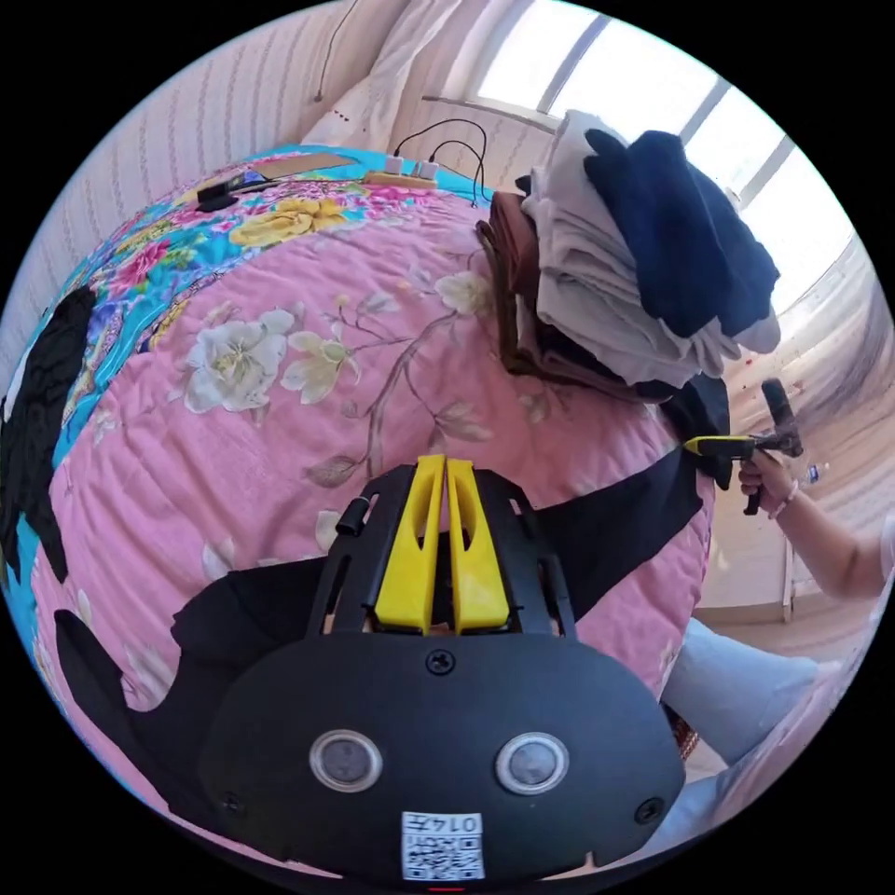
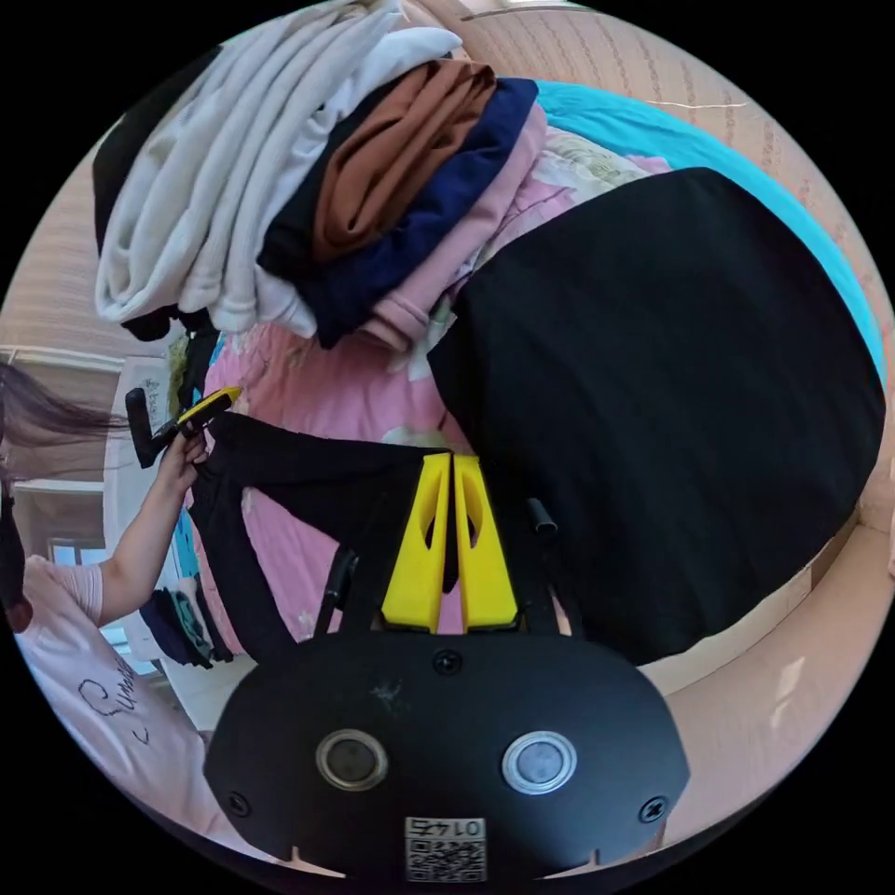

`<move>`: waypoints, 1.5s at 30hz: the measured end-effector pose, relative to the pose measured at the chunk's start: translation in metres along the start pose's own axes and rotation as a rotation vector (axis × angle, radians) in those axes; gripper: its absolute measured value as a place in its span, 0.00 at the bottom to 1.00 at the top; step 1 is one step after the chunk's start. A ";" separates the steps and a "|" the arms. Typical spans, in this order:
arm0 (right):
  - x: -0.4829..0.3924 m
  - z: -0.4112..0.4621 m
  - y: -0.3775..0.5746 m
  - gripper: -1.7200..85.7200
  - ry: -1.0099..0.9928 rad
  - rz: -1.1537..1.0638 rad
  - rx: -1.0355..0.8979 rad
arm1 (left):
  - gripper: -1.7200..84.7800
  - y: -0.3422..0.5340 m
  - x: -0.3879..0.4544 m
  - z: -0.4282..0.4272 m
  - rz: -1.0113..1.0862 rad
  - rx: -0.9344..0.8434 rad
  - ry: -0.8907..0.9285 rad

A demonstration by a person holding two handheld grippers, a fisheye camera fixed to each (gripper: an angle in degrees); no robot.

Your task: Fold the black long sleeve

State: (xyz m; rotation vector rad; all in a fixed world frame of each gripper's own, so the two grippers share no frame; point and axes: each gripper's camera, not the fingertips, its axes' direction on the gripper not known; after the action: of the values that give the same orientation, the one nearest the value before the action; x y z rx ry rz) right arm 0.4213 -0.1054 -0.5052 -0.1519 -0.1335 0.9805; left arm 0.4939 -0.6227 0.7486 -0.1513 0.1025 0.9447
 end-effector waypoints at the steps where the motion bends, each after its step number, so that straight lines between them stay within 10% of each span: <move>1: 0.000 -0.002 -0.001 0.02 -0.005 -0.003 0.032 | 0.01 0.002 -0.001 -0.007 0.001 0.010 -0.016; 14: 0.005 0.019 0.029 0.12 -0.024 0.043 0.017 | 0.08 0.035 -0.056 0.009 -0.143 -0.264 -0.288; 33: -0.005 0.045 -0.011 0.07 -0.013 0.030 0.021 | 0.06 0.031 0.001 -0.059 0.050 -0.118 -0.418; 45: -0.041 0.126 -0.053 0.03 -0.080 0.092 0.175 | 0.07 0.102 0.187 -0.011 0.370 -0.199 0.042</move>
State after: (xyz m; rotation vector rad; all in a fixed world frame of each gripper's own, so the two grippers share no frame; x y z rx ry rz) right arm 0.4192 -0.1605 -0.3731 0.0421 -0.1146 1.0858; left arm 0.5197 -0.4161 0.7004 -0.3441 0.0767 1.3218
